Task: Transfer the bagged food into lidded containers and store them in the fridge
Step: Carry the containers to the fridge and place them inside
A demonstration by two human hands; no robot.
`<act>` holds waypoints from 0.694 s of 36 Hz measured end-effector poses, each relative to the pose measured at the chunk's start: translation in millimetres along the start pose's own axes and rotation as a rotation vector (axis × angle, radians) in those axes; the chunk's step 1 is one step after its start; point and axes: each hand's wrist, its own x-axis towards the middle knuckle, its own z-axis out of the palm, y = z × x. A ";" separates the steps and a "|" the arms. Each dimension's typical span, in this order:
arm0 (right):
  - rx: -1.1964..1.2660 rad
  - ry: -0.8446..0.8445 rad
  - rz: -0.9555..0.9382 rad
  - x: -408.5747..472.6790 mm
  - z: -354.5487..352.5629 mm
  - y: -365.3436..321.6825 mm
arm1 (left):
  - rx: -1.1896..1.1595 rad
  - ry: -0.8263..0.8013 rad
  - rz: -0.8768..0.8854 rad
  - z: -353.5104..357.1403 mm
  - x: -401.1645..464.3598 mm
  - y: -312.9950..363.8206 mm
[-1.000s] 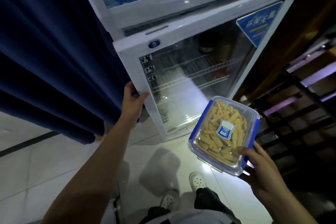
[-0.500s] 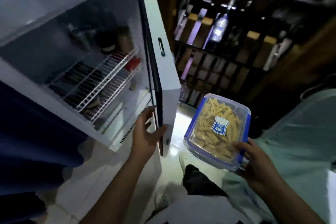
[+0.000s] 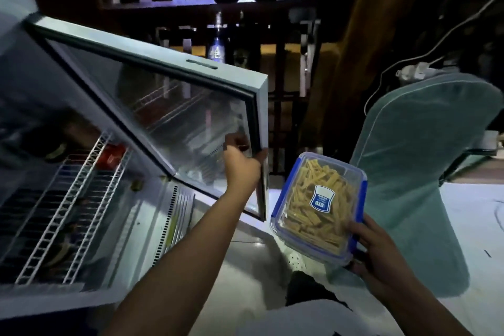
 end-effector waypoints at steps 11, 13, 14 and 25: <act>-0.011 0.097 0.014 82.4 -38.4 -66.7 | 0.133 0.237 -0.048 113.2 110.7 33.6; -0.018 0.110 0.021 93.6 -44.1 -78.2 | 0.164 0.267 -0.070 122.1 125.2 43.7; -0.025 0.114 0.022 98.0 -45.7 -84.3 | 0.182 0.278 -0.076 125.9 131.2 49.0; -0.099 0.058 0.032 128.5 -35.4 -106.9 | 0.172 0.258 -0.083 138.0 163.8 58.5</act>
